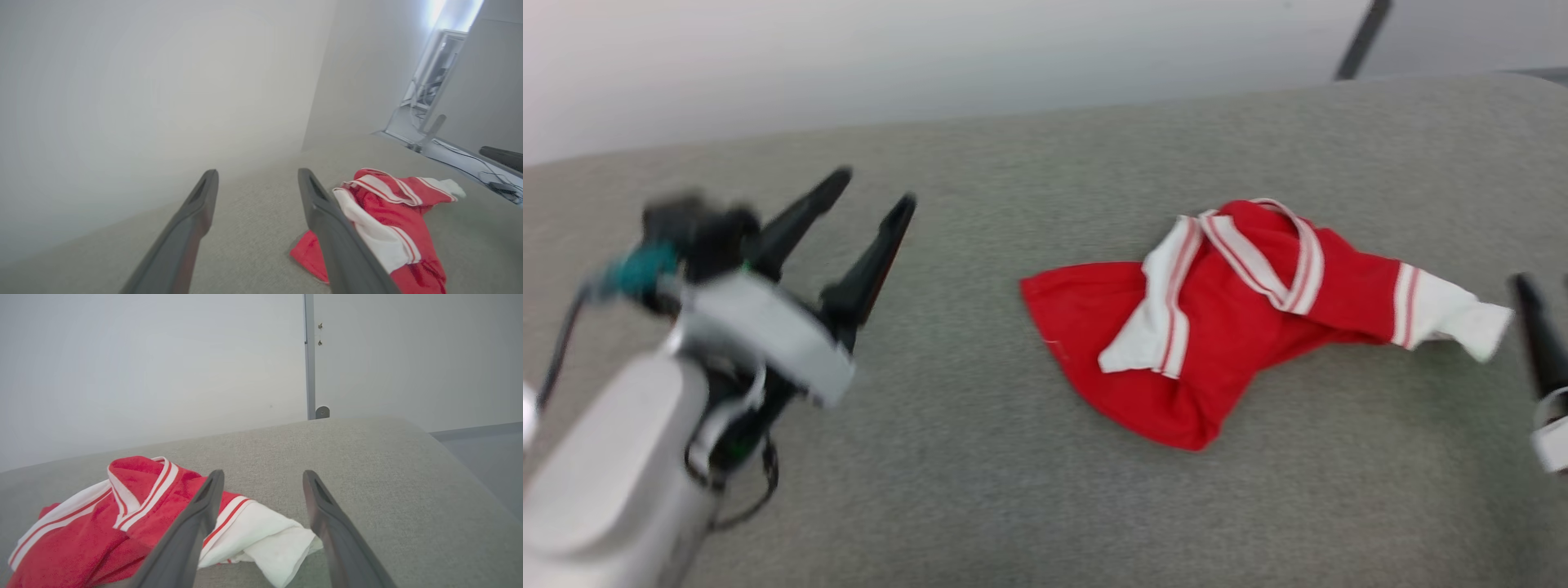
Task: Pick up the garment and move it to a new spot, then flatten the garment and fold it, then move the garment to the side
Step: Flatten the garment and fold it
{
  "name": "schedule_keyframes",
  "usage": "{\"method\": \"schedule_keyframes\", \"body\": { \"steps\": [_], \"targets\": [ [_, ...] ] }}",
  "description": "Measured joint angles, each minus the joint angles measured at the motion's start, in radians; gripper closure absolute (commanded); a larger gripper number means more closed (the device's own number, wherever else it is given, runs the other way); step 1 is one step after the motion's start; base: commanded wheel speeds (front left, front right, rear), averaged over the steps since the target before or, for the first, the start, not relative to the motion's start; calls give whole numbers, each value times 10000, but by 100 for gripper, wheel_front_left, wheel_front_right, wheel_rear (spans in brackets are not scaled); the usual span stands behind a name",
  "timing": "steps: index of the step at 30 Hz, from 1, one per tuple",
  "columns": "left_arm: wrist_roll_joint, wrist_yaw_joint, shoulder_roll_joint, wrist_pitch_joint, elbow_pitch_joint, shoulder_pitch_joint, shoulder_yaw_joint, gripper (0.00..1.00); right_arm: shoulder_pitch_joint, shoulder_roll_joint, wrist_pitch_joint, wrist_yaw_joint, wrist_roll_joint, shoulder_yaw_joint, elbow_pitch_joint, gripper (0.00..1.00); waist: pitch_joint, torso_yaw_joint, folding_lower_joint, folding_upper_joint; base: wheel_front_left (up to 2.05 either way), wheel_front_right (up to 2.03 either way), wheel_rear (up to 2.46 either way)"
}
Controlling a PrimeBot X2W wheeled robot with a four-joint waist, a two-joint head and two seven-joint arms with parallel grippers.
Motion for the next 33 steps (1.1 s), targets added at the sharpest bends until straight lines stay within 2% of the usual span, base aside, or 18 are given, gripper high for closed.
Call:
{"method": "schedule_keyframes", "body": {
  "steps": [4, 8, 13, 17, 24, 33],
  "targets": [
    [-1292, -15, 38, 1469, 577, -1503, -903, 0, 579, 575, -73, 0, -236, 207, -1281, 0, 52, -470, 0, 0, 0, 0, 0],
    [-2826, -17, -150, 3695, 1469, -2525, -2100, 0, 895, 1208, 33, 0, -608, 424, -2021, 0, 193, -941, 0, 0, 0, 0, 0],
    [-3994, -17, -100, 6380, 2079, -3382, -3544, 0, 1001, 1636, 198, -2, -1118, 445, -2228, 0, 488, -1474, 0, 0, 0, 0, 0],
    [-4773, -17, -107, 7683, 2583, -3606, -4117, 0, 999, 1910, 219, 0, -1384, 424, -2209, 0, 774, -1847, 0, 0, 0, 0, 0],
    [-5841, -17, -280, 8669, 3287, -3711, -4289, 0, 973, 2138, 276, 0, -1662, 416, -2249, 0, 1195, -2286, 0, 0, 0, 0, 0],
    [-6594, -17, -382, 8995, 2886, -3805, -4297, 0, 867, 2247, 424, 0, -1802, 332, -2330, 0, 1369, -2288, 0, 0, 0, 0, 0]
  ]
}}
